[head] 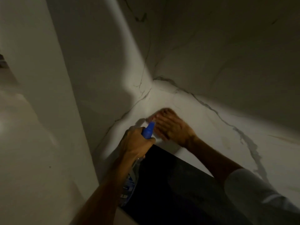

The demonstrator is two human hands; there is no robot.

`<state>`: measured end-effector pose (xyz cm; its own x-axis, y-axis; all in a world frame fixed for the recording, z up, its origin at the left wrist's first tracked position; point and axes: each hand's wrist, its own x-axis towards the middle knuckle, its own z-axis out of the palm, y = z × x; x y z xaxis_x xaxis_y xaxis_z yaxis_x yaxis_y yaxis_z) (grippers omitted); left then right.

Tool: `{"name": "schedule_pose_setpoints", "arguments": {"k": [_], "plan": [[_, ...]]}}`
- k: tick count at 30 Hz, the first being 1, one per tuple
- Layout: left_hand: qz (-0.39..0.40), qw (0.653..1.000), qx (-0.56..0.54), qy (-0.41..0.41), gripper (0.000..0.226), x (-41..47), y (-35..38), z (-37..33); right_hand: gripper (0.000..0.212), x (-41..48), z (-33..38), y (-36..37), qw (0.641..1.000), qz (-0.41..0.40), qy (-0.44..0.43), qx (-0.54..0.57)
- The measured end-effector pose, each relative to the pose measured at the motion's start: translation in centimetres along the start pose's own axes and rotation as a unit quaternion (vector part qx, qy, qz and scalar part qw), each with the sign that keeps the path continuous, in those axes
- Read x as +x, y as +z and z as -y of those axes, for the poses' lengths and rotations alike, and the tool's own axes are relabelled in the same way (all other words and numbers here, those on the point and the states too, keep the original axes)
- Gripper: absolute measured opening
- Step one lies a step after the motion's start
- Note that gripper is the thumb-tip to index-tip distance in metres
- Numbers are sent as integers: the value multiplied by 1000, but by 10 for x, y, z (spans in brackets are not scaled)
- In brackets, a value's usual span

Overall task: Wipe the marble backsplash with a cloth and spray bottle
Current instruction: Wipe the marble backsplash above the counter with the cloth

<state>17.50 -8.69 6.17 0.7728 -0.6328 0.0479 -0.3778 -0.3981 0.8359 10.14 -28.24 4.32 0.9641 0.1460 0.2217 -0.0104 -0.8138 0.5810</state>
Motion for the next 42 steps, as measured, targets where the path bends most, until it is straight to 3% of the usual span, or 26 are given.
{"name": "schedule_pose_setpoints", "arguments": {"k": [5,8,10,13,15,17,19,22,26,29,32,34,37,38,40,42], "plan": [[11,1000,0,2,13,1,-7,3,70,15,-29,-26,988,-60,137,-41],[12,1000,19,2,15,-1,-9,6,78,7,-9,-11,986,-63,153,-32],[7,999,35,6,16,-3,-9,8,83,-6,17,14,993,2,115,0],[2,999,29,23,14,-6,-5,12,70,-44,57,56,984,143,89,64],[0,999,30,29,13,-5,-5,14,60,-63,67,66,972,193,109,75],[-1,999,33,30,13,-4,-6,13,55,-66,55,53,966,243,57,66],[5,999,31,35,16,-5,-8,10,57,-63,33,23,973,208,37,92],[21,998,19,52,18,-5,-6,1,63,-53,-8,-22,995,42,79,39],[35,997,-18,61,10,-5,-1,-16,64,-24,-87,-109,967,-151,199,-53],[35,996,-46,62,14,-5,0,-22,70,-17,-121,-142,947,-171,253,-101],[22,995,-76,63,19,-9,2,-28,56,-42,-85,-96,969,-146,178,-92],[21,993,-90,73,24,-13,3,-30,59,-80,-49,-57,993,-58,70,-75],[24,990,-109,86,30,-15,5,-34,92,-124,-29,-39,993,91,-3,-79],[21,990,-106,88,29,-15,6,-35,88,-125,-35,-44,995,81,2,-67],[16,991,-95,91,25,-15,8,-38,69,-114,-58,-65,998,-16,24,-52],[15,990,-103,95,22,-17,9,-43,63,-99,-85,-99,989,-91,91,-68]]}}
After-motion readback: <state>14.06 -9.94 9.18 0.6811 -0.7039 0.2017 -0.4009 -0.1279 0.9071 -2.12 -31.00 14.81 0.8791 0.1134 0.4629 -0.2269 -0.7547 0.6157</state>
